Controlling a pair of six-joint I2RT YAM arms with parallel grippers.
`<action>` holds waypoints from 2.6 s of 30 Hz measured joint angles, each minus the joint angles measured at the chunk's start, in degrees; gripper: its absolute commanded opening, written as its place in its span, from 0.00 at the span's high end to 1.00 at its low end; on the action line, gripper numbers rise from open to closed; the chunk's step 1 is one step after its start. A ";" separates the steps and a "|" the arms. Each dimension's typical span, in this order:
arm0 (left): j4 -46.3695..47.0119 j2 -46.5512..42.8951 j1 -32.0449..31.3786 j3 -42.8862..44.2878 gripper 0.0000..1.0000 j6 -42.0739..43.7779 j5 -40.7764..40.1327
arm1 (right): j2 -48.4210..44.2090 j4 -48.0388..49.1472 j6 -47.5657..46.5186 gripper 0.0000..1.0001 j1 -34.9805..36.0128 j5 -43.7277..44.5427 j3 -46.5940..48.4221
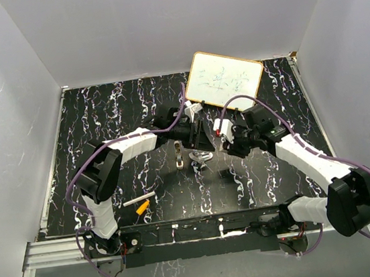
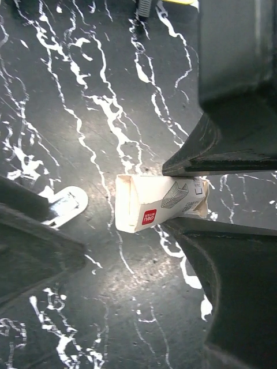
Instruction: Load the staples into the stapler
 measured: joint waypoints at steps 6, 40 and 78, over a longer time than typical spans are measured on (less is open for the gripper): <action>-2.78 -1.16 1.44 0.00 0.38 3.30 -0.68 | -0.46 -4.74 -4.61 0.62 0.15 0.39 -0.79; -15.82 -19.47 2.32 -5.64 0.23 40.59 -7.72 | -1.18 -7.23 -1.97 0.22 -1.22 0.57 -3.08; -8.35 3.52 -18.86 -0.72 0.72 58.38 -24.52 | 16.02 -19.34 10.78 0.32 -22.16 -5.92 10.69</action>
